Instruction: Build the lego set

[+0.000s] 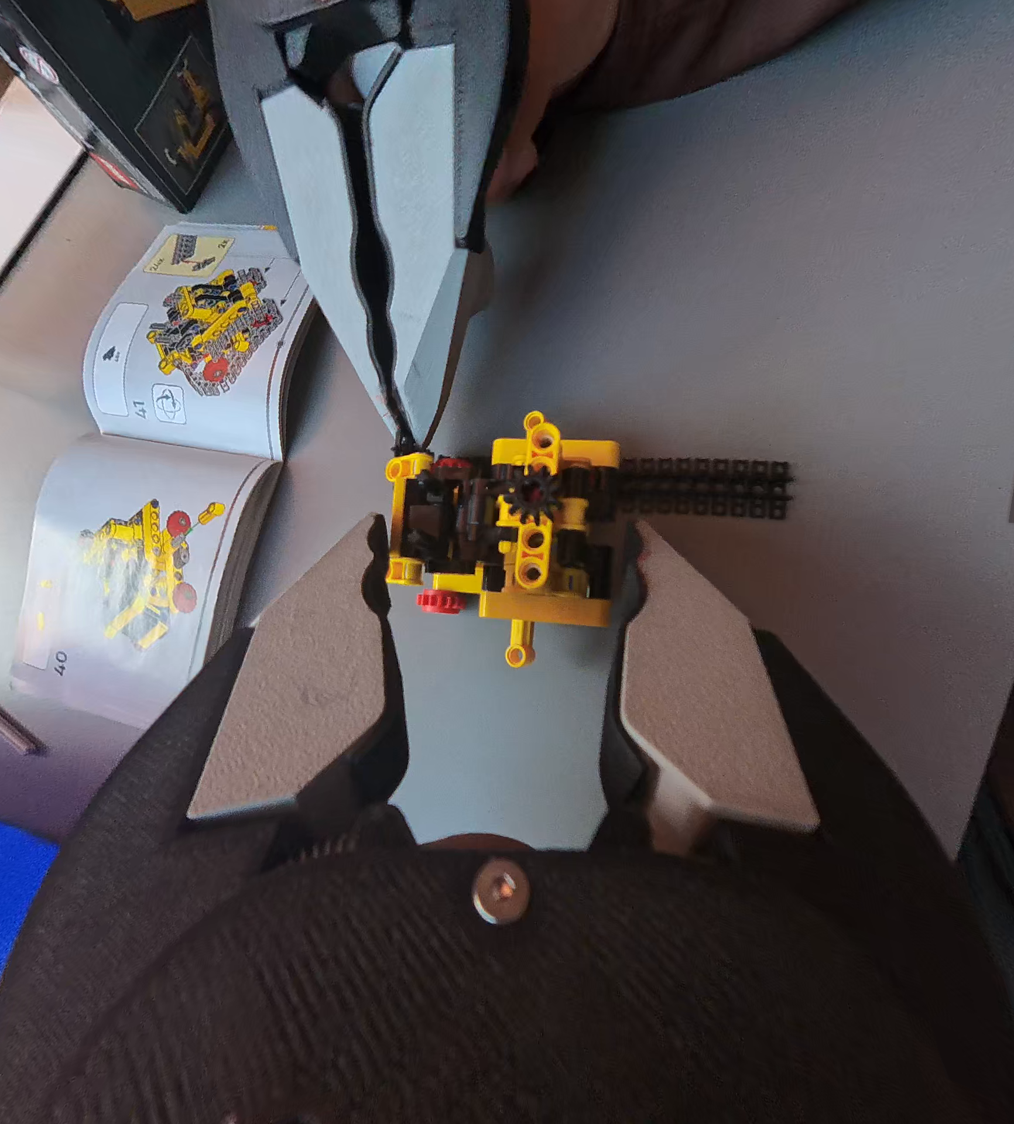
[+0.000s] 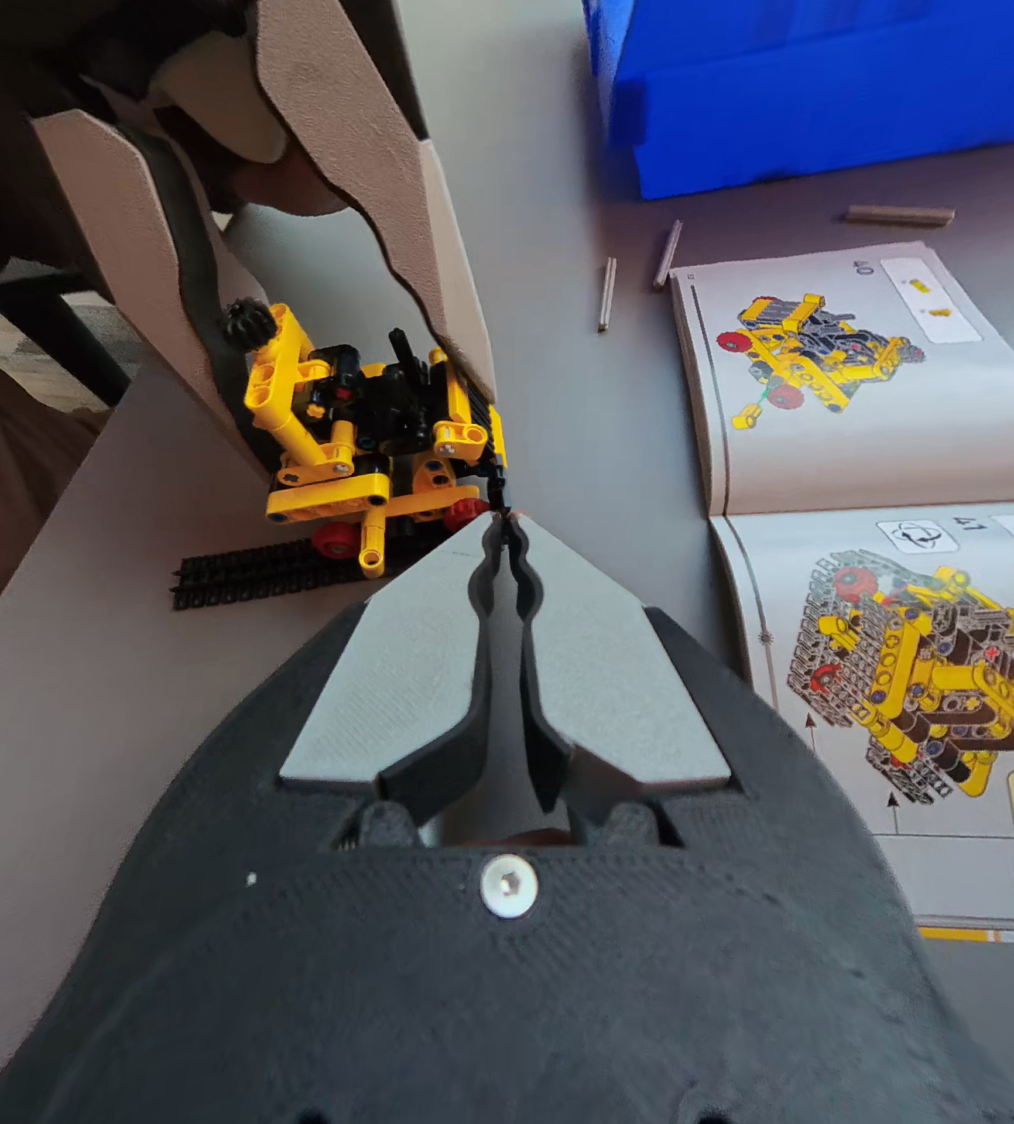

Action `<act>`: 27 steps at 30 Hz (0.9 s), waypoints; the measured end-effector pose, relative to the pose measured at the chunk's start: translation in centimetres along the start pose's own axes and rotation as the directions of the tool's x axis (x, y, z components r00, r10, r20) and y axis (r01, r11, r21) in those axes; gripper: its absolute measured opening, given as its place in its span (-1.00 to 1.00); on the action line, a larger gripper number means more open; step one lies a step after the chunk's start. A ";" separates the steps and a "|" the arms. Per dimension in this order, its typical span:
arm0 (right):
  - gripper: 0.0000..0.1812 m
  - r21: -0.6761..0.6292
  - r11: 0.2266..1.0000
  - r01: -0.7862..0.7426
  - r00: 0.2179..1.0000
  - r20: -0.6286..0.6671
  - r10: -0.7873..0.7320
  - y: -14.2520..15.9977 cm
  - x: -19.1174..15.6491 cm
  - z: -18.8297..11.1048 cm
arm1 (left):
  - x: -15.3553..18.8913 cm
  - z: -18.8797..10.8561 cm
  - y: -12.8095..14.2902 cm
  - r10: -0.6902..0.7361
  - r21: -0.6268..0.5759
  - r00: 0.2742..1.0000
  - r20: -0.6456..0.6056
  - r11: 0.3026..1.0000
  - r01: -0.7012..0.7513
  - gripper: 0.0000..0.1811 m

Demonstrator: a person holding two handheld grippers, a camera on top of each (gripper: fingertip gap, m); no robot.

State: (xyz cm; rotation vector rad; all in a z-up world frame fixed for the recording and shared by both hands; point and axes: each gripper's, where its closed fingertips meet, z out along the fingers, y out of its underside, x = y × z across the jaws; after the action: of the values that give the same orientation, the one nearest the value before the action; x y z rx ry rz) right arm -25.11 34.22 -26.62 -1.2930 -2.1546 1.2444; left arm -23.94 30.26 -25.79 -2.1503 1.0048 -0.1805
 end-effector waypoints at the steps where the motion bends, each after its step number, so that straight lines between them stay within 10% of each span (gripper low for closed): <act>1: -1.00 0.001 0.999 0.032 0.999 -0.011 -0.032 0.0 -0.2 0.0 | 0.1 0.0 0.1 -0.008 0.007 1.000 0.004 1.000 0.008 -0.19; 27: -1.00 -0.139 0.767 0.626 0.687 -0.366 -0.627 0.7 -3.2 -0.8 | 2.5 0.1 -0.4 -0.075 0.089 0.997 -0.003 0.993 0.075 -0.12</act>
State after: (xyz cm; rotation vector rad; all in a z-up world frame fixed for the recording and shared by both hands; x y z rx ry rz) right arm -22.55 32.08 -26.27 -0.6090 -2.0180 0.6236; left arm -21.94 28.69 -26.02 -2.1080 0.8995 -0.2558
